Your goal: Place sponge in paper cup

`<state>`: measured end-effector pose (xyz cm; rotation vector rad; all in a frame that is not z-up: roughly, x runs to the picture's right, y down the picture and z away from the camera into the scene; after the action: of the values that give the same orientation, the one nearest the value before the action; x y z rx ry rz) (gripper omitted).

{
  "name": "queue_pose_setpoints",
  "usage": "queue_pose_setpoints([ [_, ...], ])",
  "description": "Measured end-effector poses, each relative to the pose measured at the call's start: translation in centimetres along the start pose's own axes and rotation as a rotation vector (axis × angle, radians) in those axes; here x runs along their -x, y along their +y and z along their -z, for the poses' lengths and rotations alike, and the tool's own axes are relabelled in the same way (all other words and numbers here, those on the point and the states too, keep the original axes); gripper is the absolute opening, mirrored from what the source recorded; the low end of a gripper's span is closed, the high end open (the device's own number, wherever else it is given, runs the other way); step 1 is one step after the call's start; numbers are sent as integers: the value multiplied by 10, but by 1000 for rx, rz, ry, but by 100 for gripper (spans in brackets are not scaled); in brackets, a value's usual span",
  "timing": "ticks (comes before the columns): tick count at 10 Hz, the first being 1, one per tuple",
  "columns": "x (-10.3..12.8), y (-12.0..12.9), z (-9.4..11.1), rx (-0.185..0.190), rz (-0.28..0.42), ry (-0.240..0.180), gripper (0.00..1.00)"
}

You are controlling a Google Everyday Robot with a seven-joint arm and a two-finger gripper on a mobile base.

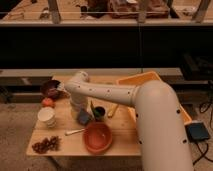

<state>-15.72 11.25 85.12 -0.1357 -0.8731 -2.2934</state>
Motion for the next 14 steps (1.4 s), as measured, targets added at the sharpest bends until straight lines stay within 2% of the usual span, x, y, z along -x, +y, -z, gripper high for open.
queue_pose_setpoints([
  [2,-20,5,43,28,29,39,50],
  [3,-38,4,71,46,56,67,50],
  [4,-52,2,90,55,75,88,50],
  [6,-95,-11,139,71,133,151,50],
  [7,-118,-25,156,75,165,179,50],
  [10,-172,-75,178,59,261,257,50],
  [11,-180,-93,181,52,297,274,50],
  [13,-178,-128,176,34,360,277,50],
  [14,-167,-147,167,19,390,267,50],
])
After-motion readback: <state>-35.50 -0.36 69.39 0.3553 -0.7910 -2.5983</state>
